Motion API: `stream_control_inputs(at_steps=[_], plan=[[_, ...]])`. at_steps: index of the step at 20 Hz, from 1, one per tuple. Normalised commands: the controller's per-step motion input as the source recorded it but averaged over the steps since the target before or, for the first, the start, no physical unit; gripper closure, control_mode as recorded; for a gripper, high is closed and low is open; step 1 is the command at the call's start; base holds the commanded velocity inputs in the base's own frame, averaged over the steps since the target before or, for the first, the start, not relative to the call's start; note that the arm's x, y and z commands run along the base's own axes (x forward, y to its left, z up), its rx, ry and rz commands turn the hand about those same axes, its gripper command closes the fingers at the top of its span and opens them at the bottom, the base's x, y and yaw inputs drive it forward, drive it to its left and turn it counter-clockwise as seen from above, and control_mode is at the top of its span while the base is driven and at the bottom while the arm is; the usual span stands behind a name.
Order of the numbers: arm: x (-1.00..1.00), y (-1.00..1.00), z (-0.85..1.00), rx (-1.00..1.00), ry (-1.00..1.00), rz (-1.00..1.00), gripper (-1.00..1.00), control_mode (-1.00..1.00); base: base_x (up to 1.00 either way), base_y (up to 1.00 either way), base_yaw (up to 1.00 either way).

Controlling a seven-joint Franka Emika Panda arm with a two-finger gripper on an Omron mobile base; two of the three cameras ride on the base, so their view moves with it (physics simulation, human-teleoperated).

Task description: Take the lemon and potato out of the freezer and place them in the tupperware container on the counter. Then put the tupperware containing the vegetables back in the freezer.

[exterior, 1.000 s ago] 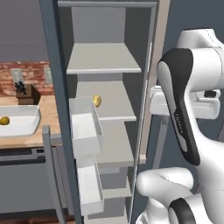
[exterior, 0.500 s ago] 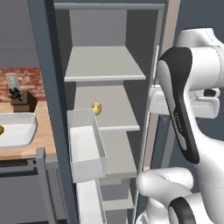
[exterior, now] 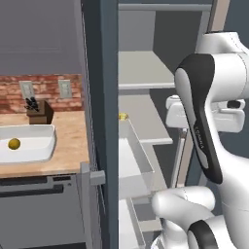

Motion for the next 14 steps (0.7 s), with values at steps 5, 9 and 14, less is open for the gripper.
stream_control_inputs(at_steps=[5, 9, 14], plan=[[0.0, 0.0, 0.0, 0.0, 0.0, 0.0, -1.0, 1.0, 0.0, 0.39, 0.0], [0.0, 0.0, 0.0, 0.0, 0.0, 0.0, -1.0, 1.0, -0.02, 0.53, 0.0], [0.0, 0.0, 0.0, 0.0, 0.0, 0.0, -1.0, 1.0, -0.17, 0.64, 0.01]])
